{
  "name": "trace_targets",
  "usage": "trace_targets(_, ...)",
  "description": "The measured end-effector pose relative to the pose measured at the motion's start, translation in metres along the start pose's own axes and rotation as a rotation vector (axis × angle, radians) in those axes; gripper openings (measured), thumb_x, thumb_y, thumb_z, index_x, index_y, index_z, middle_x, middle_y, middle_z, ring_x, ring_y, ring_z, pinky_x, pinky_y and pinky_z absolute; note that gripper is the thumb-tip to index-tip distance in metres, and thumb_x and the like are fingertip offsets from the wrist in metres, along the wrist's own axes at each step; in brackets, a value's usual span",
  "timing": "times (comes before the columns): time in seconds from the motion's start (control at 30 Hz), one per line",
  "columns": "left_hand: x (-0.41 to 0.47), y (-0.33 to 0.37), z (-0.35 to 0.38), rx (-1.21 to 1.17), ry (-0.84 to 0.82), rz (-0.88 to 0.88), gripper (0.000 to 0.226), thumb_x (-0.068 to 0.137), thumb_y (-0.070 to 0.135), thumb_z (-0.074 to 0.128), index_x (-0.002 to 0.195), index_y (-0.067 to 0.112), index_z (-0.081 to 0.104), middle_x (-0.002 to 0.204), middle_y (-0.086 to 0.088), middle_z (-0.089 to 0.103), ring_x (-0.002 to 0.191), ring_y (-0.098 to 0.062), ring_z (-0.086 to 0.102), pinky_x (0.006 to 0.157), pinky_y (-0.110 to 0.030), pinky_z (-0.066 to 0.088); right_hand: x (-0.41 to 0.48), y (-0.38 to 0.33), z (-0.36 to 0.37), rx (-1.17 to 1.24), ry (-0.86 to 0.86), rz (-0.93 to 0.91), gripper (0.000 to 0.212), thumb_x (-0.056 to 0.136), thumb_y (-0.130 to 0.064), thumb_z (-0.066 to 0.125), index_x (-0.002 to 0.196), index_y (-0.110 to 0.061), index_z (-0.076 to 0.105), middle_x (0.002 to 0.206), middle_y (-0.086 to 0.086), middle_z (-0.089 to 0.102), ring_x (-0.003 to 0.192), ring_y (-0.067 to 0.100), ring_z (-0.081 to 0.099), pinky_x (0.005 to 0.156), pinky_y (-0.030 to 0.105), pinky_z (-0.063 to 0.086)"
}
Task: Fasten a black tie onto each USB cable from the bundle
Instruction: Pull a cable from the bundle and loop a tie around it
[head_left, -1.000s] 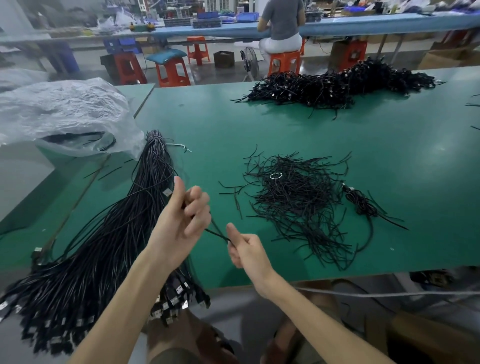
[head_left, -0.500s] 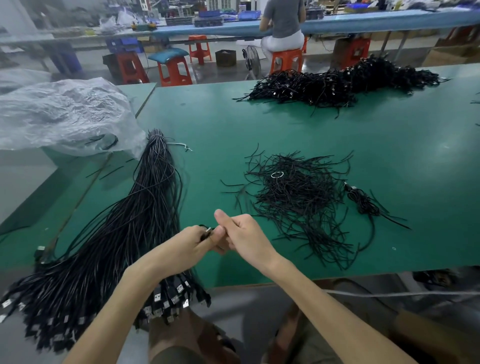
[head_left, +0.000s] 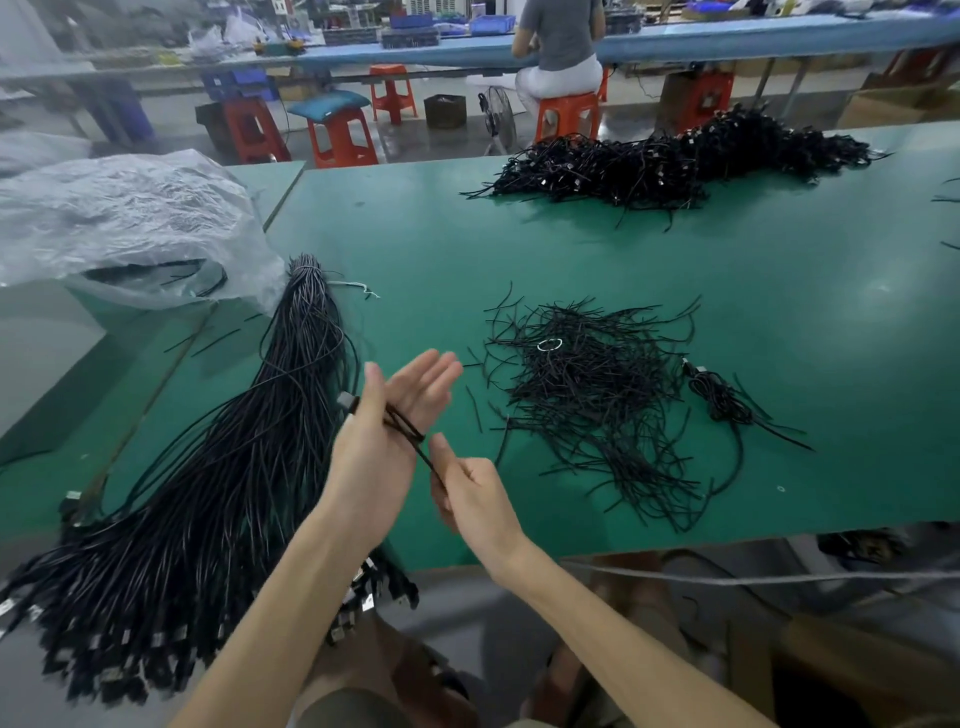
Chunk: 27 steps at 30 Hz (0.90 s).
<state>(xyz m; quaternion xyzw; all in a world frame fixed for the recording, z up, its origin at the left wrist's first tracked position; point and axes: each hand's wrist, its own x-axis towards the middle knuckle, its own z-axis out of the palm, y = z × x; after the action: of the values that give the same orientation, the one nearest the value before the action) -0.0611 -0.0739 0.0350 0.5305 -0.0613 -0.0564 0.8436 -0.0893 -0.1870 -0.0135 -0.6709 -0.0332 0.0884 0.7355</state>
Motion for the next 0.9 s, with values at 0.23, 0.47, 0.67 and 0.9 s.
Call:
trace_targets(0.23, -0.015, 0.017, -0.012, 0.387, -0.264, -0.151, 0.059, 0.097, 0.067, 0.049, 0.062, 0.02, 0.052, 0.053, 0.005, 0.033, 0.044, -0.011, 0.025, 0.043, -0.018, 0.027, 0.03, -0.01, -0.021, -0.18, 0.243, -0.064, 0.062, 0.106, -0.037, 0.051, 0.05, -0.019, 0.031, 0.051, 0.005, 0.027, 0.051, 0.017, 0.024, 0.054, 0.038, 0.019)
trace_targets(0.47, -0.02, -0.003, -0.021, 1.098, -0.231, -0.03, 0.072, 0.091, 0.083, 0.023, 0.07, 0.034, 0.071, 0.067, 0.02, 0.07, 0.057, -0.006, 0.061, 0.06, -0.025, 0.048, 0.037, -0.035, -0.024, -0.523, 0.004, -0.255, 0.071, 0.108, -0.045, 0.043, 0.054, 0.001, 0.046, 0.047, 0.014, 0.056, 0.045, 0.028, 0.051, 0.053, 0.043, 0.047)
trace_targets(0.67, -0.018, -0.005, -0.025, 1.094, -0.181, -0.042, 0.11, 0.078, 0.098, 0.02, 0.087, -0.004, 0.059, 0.067, 0.0, 0.036, 0.061, -0.018, 0.03, 0.056, -0.036, 0.03, 0.033, -0.041, -0.024, -0.58, 0.001, -0.355, 0.065, 0.109, -0.037, 0.046, 0.046, -0.028, 0.032, 0.037, -0.016, 0.041, 0.038, 0.005, 0.039, 0.047, 0.015, 0.031)
trace_targets(0.9, -0.016, -0.006, -0.012, 0.701, -0.151, -0.15, 0.06, 0.101, 0.067, 0.025, 0.136, 0.033, 0.059, 0.125, 0.029, 0.067, 0.121, 0.009, 0.058, 0.108, -0.014, 0.039, 0.017, -0.031, -0.01, -0.344, 0.079, -0.323, 0.061, 0.11, -0.04, 0.043, 0.052, -0.021, 0.041, 0.046, -0.01, 0.039, 0.043, 0.009, 0.033, 0.047, 0.028, 0.029)
